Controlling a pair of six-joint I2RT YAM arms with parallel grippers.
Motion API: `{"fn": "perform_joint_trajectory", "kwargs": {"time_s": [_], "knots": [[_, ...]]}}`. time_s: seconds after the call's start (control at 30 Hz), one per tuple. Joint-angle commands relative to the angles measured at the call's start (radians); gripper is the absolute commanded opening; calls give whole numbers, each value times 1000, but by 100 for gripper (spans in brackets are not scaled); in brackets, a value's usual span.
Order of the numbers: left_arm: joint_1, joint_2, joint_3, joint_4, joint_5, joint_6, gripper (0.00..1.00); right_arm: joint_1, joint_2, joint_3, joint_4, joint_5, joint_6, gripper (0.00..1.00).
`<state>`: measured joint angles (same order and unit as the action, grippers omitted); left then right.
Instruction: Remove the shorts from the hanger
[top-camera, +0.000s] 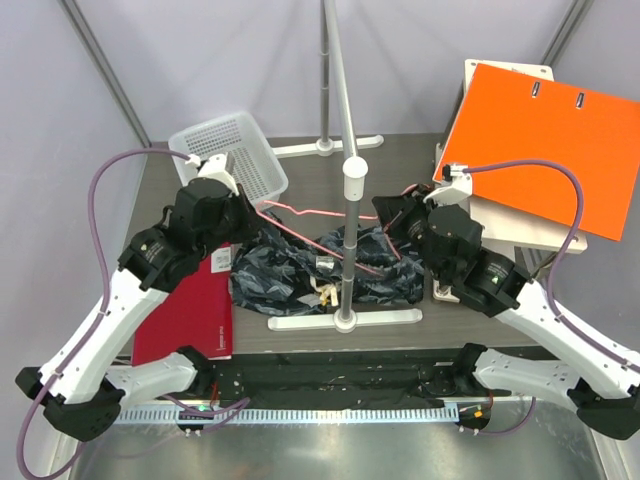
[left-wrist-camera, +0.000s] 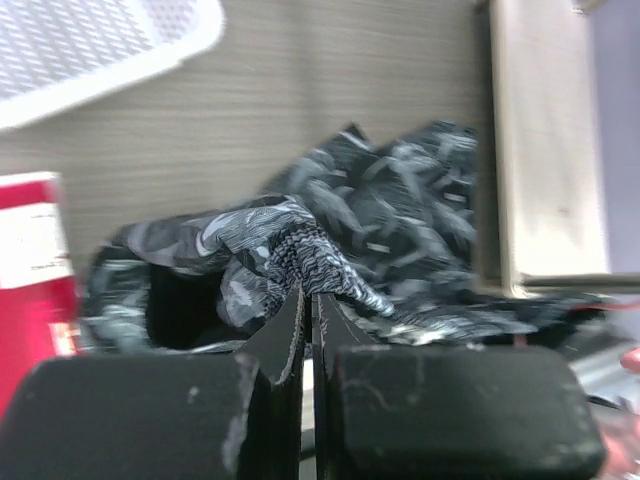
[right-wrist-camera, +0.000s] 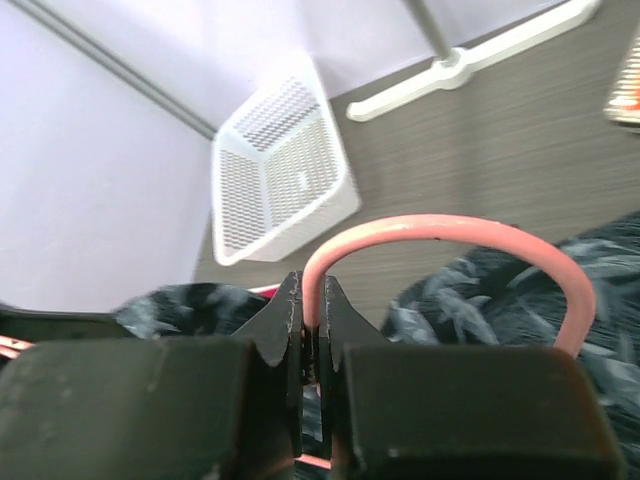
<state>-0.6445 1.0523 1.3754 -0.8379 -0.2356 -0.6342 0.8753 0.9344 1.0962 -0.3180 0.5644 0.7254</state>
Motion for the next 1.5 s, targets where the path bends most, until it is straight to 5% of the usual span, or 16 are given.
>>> {"fn": "perform_joint_trajectory", "kwargs": {"time_s": [0.0, 0.63, 0.83, 1.07, 1.33, 1.47], "knots": [[11, -31, -68, 195, 152, -102, 0, 4, 50, 24, 180, -90, 84, 1], [52, -130, -348, 405, 317, -306, 0, 4, 199, 162, 346, -195, 181, 1], [71, -166, -355, 381, 311, -302, 0, 4, 169, 203, 134, 3, 63, 1], [74, -224, -407, 390, 274, -318, 0, 4, 67, 125, 7, 238, 106, 1], [56, -49, -447, 586, 459, -450, 0, 2, 55, 136, -77, 287, 184, 1], [-61, 121, -412, 692, 443, -475, 0, 2, 46, 134, -89, 295, 206, 1]]}}
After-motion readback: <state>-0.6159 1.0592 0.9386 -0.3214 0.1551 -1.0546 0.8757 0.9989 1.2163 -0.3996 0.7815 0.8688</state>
